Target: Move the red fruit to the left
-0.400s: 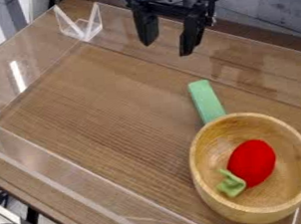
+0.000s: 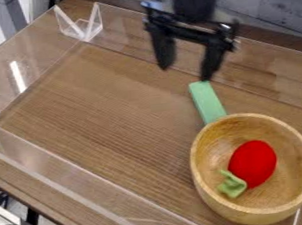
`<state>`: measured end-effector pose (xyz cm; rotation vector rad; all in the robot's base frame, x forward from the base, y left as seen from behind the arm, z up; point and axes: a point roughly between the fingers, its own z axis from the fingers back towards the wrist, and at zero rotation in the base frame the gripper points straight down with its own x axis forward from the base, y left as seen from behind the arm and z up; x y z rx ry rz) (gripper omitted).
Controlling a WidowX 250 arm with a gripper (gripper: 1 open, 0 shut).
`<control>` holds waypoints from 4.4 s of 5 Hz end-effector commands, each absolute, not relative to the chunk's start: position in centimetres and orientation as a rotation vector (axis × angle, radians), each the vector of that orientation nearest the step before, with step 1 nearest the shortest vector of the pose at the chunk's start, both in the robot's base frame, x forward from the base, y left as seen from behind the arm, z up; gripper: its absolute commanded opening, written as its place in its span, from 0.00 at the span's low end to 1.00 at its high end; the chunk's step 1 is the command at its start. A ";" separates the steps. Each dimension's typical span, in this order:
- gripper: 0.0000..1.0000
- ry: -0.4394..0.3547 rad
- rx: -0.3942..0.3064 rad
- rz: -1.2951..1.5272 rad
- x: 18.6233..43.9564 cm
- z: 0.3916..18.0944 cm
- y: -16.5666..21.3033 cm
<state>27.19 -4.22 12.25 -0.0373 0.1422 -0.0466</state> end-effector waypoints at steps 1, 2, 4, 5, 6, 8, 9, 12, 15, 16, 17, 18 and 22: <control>1.00 0.088 -0.052 -0.060 26.4 13.9 -7.7; 1.00 0.081 -0.068 -0.115 25.7 14.0 -11.6; 1.00 0.071 -0.084 -0.145 24.7 12.5 -14.1; 1.00 0.071 -0.080 -0.134 24.4 11.5 -13.7; 1.00 0.067 -0.079 -0.093 23.3 10.1 -13.6; 1.00 -0.004 -0.095 -0.076 23.2 8.8 -13.6; 1.00 -0.023 -0.099 -0.071 23.6 8.8 -13.6; 1.00 -0.051 -0.127 -0.141 26.7 7.3 -13.2; 1.00 -0.069 -0.156 -0.160 26.0 6.6 -13.2; 1.00 -0.072 -0.164 -0.202 25.7 5.8 -14.3; 1.00 -0.079 -0.166 -0.187 26.3 5.8 -14.3; 1.00 -0.082 -0.164 -0.190 27.0 5.8 -14.3; 0.00 -0.194 -0.148 -0.297 24.6 9.3 -11.8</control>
